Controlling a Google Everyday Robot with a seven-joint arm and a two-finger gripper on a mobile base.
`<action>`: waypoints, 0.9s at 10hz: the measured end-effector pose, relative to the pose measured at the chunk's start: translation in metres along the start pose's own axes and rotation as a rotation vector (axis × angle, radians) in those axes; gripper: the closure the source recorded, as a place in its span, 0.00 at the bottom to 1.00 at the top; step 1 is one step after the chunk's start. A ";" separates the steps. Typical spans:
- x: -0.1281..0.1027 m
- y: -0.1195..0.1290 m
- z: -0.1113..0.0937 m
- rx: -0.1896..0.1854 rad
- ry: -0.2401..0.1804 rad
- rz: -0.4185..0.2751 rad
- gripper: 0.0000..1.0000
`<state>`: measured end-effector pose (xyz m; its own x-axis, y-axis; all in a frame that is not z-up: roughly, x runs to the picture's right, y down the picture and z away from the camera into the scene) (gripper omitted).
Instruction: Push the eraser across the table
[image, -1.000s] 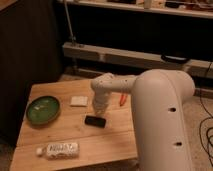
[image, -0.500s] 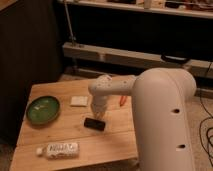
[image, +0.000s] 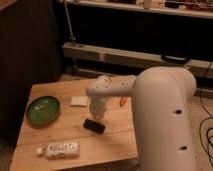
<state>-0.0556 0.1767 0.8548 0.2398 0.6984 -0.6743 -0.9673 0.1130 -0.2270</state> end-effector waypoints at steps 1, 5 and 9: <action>0.003 0.002 0.001 0.002 0.008 -0.022 1.00; 0.012 0.010 0.001 -0.010 0.046 -0.115 1.00; 0.027 0.020 0.003 -0.037 0.098 -0.271 1.00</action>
<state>-0.0694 0.2000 0.8346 0.4977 0.5742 -0.6501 -0.8637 0.2592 -0.4323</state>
